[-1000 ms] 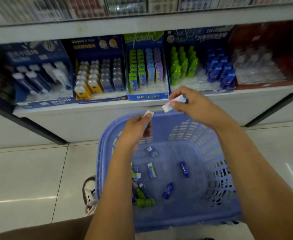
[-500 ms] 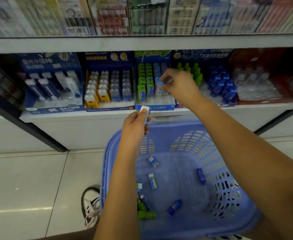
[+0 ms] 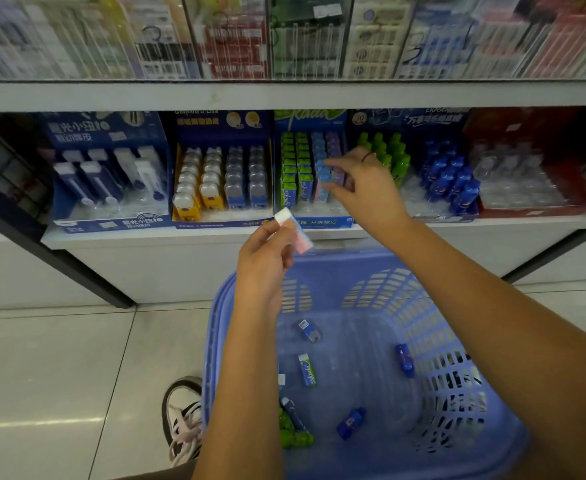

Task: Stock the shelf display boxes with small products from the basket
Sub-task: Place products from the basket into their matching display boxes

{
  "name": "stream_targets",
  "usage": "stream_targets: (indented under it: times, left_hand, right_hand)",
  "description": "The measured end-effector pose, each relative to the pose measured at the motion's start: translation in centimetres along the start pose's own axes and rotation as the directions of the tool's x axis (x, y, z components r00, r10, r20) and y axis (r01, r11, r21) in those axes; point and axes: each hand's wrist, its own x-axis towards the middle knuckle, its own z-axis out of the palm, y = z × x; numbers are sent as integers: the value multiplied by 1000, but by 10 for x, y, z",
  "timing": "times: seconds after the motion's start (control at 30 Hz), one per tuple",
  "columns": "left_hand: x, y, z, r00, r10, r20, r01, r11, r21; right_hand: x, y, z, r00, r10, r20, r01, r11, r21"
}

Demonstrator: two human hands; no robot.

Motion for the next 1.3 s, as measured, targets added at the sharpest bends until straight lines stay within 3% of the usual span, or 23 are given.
stream_targets:
  times: [0.07,0.13,0.2,0.27,0.4,0.47,0.5,0.57,0.67,0.73,0.9,1.17,1.3]
  left_hand:
    - [0,2,1,999,0,43,5,994,-106]
    - [-1,3,3,996,-7,86,24,981,-192]
    - [-2,2,6,993,-26,119,54,969,-241]
    - [-4,1,9,990,-43,132,75,964,-255]
    - [-7,1,14,986,-51,159,85,973,-217]
    - [-3,1,18,990,45,136,-52,998,44]
    - [1,0,19,980,152,131,-183,944,274]
    - [8,0,21,905,360,226,-416,637,649]
    - [17,-8,19,840,367,399,-518,323,792]
    - [20,-18,16,825,360,436,-533,238,812]
    - [24,-25,13,801,401,444,-555,224,801]
    - [24,-25,13,797,412,442,-561,234,794]
    - [25,-25,15,794,423,436,-560,231,796]
  right_hand:
    - [-17,-11,-5,986,131,106,-158,938,307]
    - [-41,-21,-9,960,153,234,-264,773,577]
    - [-62,-26,-14,969,96,229,-231,685,691]
    - [-76,-28,-19,980,35,197,-170,671,721]
    - [-81,-32,-25,991,-80,110,15,869,494]
    - [-74,-33,-30,991,-136,7,124,918,376]
    - [-68,-32,-33,991,-125,-44,132,937,323]
    - [-52,-28,-38,989,-54,-136,83,972,221]
    - [-26,-19,-38,989,-42,-142,54,995,82]
    - [-12,-15,-34,996,-53,-74,57,997,45]
    - [5,-12,-22,982,-136,132,147,986,-76]
    - [21,-9,-24,962,-137,237,167,979,-113]
    - [15,-8,-11,974,-118,195,145,981,-126]
